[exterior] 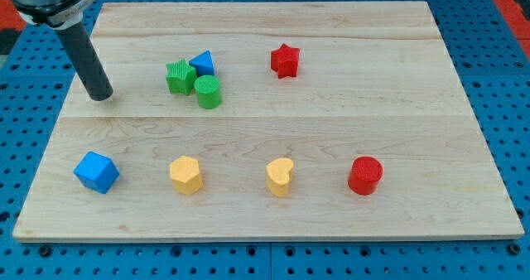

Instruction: Push the green circle down and right

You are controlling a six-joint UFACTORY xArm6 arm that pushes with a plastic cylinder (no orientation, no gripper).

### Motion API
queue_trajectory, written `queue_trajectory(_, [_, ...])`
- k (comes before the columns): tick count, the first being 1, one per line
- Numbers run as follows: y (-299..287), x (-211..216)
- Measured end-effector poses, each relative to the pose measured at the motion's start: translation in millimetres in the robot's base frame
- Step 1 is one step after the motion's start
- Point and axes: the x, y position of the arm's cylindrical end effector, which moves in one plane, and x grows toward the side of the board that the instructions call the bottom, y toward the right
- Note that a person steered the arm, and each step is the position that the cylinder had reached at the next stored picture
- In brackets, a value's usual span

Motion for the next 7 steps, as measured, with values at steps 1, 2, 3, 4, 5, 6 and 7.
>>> queue_trajectory(1, [17, -13])
queue_trajectory(2, [57, -17])
queue_trajectory(3, [83, -8])
queue_trajectory(4, [108, -5])
queue_trajectory(5, [136, -3])
queue_trajectory(6, [157, -3])
queue_trajectory(7, [161, -1])
